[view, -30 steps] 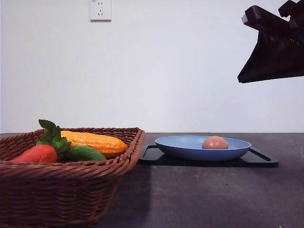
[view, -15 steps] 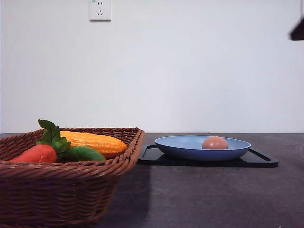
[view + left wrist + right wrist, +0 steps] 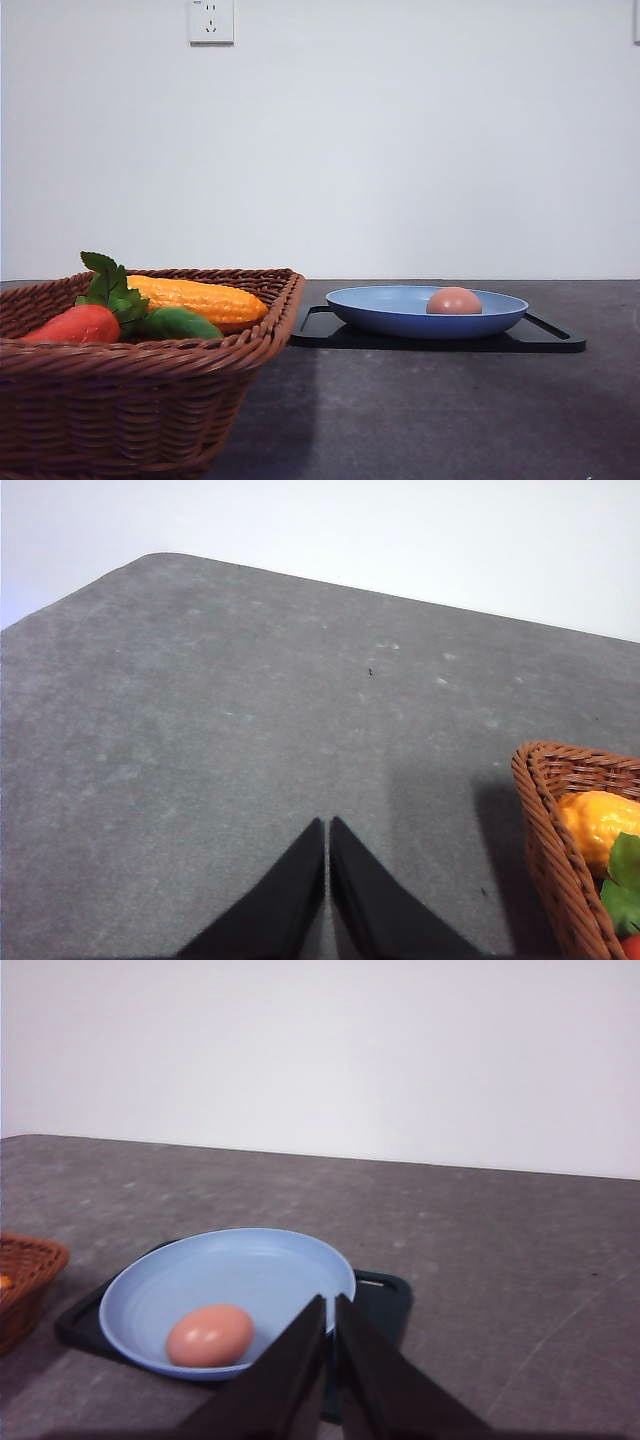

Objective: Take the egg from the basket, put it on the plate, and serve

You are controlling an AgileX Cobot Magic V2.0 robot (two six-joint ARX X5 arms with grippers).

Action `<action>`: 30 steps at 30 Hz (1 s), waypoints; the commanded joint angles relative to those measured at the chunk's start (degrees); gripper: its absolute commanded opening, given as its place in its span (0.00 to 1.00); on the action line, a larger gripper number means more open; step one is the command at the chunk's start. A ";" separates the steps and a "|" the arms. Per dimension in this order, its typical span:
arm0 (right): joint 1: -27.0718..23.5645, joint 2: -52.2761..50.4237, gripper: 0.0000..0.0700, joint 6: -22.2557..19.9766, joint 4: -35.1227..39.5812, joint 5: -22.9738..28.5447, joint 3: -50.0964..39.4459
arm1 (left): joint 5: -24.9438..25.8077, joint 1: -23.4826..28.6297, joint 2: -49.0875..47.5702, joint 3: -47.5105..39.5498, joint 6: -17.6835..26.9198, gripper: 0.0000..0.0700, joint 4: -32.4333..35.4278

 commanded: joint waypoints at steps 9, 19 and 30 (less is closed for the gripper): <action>-0.37 -2.77 0.00 -0.46 -9.66 -0.24 -0.62 | 0.22 0.11 -0.09 -1.55 0.11 0.00 -0.35; -0.31 -2.77 0.00 2.34 -12.36 -1.43 -0.62 | 0.22 0.13 -0.09 -1.55 0.13 0.00 -0.35; -0.31 -2.77 0.00 2.36 -12.30 -1.38 -0.60 | 0.22 0.13 -0.09 -1.55 0.11 0.00 -0.35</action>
